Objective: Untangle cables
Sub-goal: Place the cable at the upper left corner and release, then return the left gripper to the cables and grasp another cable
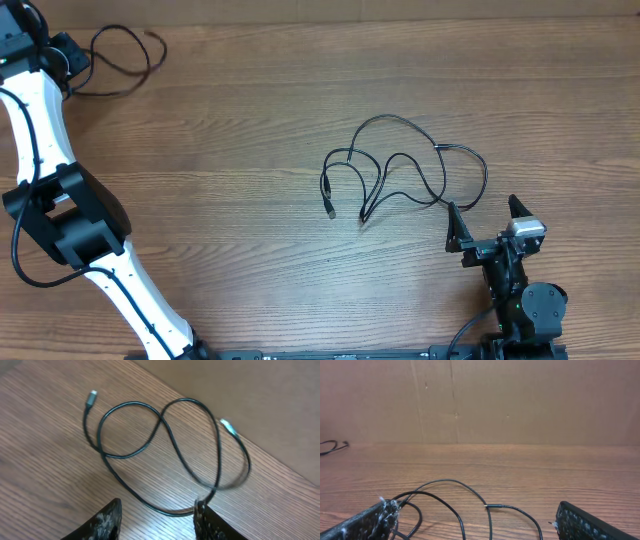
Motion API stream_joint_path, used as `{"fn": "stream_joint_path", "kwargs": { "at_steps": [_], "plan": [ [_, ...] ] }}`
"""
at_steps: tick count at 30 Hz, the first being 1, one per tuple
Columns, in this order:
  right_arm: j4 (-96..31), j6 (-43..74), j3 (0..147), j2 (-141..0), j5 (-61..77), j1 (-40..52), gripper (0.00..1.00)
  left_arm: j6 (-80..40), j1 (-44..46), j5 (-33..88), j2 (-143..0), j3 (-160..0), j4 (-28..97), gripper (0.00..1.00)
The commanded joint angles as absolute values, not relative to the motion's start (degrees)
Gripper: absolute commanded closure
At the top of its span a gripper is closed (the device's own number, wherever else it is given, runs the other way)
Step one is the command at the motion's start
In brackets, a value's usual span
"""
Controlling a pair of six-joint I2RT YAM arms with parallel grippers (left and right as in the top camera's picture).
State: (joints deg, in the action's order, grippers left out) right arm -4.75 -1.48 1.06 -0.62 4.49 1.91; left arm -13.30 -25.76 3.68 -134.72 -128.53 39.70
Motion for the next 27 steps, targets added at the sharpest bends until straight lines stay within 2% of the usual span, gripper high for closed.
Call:
{"fn": "stream_joint_path", "kwargs": {
  "at_steps": [1,7,11,14,16,20,23,27],
  "plan": [
    [-4.56,-1.58,0.47,-0.16,4.60,2.20,0.00,-13.13,-25.21,7.81,-132.25,-130.65,40.71,0.53],
    [-4.56,-1.58,0.47,-0.19,4.60,2.20,0.00,-16.10,-25.19,28.82,-124.79,-131.48,41.54,0.37],
    [-4.56,-1.58,0.47,-0.16,4.60,2.20,0.00,-23.20,-24.38,46.83,-121.58,-131.48,42.68,0.35],
    [-4.56,-1.58,0.47,-0.16,4.60,2.20,0.00,-24.84,-21.69,56.12,-121.51,-131.44,48.60,0.28],
    [-4.56,-1.58,0.47,-0.16,4.60,2.20,0.00,-22.98,-19.03,54.98,-121.60,-131.35,55.86,0.27],
    [-4.56,-1.58,0.47,-0.16,4.60,2.20,0.00,-10.96,-11.94,46.83,-121.60,-131.28,68.27,0.26],
    [-4.56,-1.58,0.47,-0.16,4.60,2.20,0.00,-6.44,-2.37,33.93,-121.60,-131.17,76.29,0.25],
    [-4.56,-1.58,0.47,-0.19,4.60,2.20,0.00,-3.99,7.97,23.77,-121.60,-130.41,78.13,0.21]
  ]
}}
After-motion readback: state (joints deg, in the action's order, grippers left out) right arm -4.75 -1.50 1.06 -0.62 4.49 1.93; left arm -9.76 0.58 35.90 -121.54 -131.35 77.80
